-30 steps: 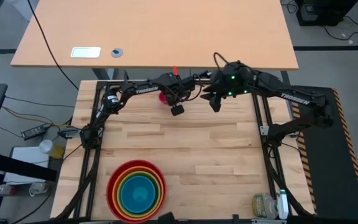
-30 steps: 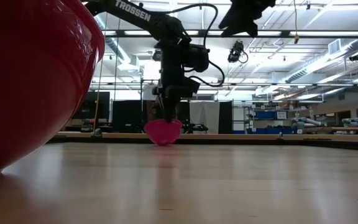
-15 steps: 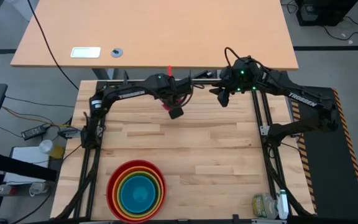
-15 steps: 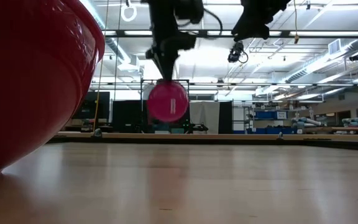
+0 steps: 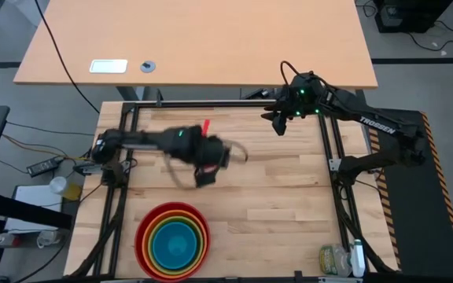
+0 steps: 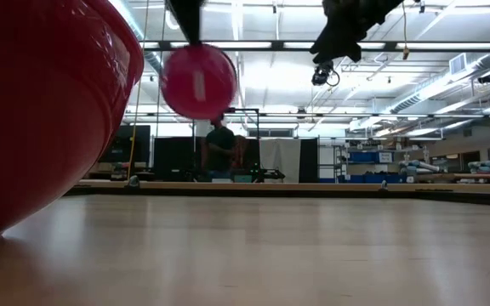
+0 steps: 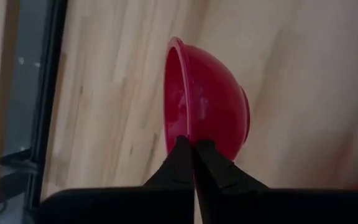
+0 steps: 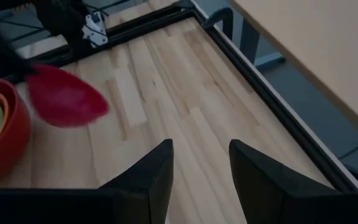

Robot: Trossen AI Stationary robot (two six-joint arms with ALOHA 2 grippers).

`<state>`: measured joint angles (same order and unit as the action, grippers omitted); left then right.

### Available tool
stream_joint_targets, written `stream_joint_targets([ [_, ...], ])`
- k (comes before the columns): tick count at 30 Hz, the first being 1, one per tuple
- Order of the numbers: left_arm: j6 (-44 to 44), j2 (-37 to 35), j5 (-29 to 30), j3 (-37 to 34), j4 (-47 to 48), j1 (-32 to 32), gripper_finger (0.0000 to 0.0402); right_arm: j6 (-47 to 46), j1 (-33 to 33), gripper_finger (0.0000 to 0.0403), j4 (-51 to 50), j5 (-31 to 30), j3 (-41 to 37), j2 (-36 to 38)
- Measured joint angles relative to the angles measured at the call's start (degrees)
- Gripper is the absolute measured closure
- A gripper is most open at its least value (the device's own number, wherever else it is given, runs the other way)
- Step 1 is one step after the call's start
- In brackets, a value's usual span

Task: Nest bowls inside each other
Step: Stack the pink bowl on top of the blue bowl

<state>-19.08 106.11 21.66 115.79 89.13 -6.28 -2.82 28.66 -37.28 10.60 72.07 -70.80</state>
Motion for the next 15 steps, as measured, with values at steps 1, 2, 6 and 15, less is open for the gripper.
stream_joint_targets([
  [1, -1.9, -0.3, 1.3, 0.0, 1.0, -2.2, 0.0401, 0.0, 0.0, 0.0238, 0.3, 0.2, 0.0, -0.3],
  [2, -4.0, -0.8, 2.3, 0.0, 1.3, -4.5, 0.0401, 0.1, 0.1, 0.0238, 0.4, 0.3, 0.0, -0.5],
  [6, -13.2, -2.0, 4.4, 0.0, 1.0, -13.7, 0.0401, 0.5, 0.7, 0.0238, 2.2, 1.5, 0.0, -1.8],
  [15, -27.2, -2.0, -1.9, 0.0, 0.8, -31.3, 0.0401, -0.6, 1.2, 0.0238, 8.4, 8.7, 0.0, -7.2],
])
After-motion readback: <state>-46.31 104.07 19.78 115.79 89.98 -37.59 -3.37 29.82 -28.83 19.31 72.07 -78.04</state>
